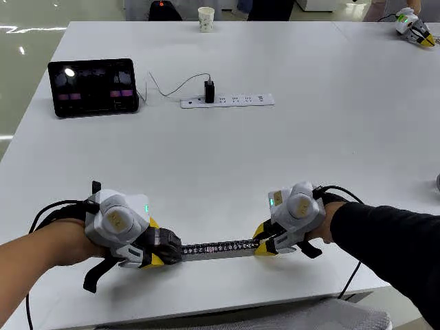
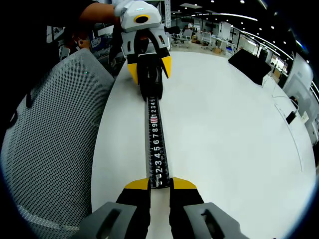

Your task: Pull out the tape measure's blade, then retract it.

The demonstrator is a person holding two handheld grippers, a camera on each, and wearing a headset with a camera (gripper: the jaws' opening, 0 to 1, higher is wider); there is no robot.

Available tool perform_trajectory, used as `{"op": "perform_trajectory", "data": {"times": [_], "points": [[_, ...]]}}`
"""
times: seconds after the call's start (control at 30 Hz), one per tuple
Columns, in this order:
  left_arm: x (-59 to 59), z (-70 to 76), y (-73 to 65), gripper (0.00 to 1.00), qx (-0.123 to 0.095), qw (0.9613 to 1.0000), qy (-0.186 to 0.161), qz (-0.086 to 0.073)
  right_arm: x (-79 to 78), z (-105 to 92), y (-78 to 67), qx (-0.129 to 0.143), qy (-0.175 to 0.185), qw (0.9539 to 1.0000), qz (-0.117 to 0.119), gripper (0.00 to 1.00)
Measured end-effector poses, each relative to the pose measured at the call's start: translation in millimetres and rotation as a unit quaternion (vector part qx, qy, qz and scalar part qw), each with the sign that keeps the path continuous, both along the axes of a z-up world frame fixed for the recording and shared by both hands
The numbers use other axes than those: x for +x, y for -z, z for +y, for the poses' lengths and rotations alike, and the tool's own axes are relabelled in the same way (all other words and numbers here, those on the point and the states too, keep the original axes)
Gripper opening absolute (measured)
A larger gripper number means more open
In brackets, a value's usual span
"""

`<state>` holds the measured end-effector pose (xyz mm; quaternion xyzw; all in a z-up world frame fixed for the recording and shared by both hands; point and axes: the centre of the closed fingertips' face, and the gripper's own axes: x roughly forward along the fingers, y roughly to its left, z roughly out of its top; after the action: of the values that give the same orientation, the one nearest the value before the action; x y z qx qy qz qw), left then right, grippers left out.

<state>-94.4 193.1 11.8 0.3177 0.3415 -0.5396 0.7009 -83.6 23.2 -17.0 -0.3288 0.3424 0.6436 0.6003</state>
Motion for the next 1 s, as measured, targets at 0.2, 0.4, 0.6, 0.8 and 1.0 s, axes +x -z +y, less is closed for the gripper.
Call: {"op": "perform_trajectory", "data": {"times": [0.2,0.4,0.6,0.8,1.0], "points": [[0.0,0.3,0.1,0.32,0.000,1.0000,-0.001,0.000,-0.2,-2.3,-0.4,-0.002,-0.001,1.0000,0.002,0.10],[-0.1,0.5,0.2,0.32,0.000,1.0000,-0.002,-0.001,0.0,-5.9,-1.2,-0.004,0.001,1.0000,0.002,0.10],[-0.3,0.6,0.1,0.32,0.000,1.0000,-0.003,0.000,0.1,-10.9,-1.7,-0.005,0.001,1.0000,0.001,0.10],[-0.8,0.5,-0.4,0.32,0.000,1.0000,-0.002,-0.001,1.0,-17.7,-1.7,-0.009,0.002,1.0000,0.001,0.10],[-0.6,0.6,-0.3,0.32,0.000,1.0000,-0.003,-0.001,1.8,-24.1,-2.0,-0.011,0.005,0.9999,0.002,0.10]]}}
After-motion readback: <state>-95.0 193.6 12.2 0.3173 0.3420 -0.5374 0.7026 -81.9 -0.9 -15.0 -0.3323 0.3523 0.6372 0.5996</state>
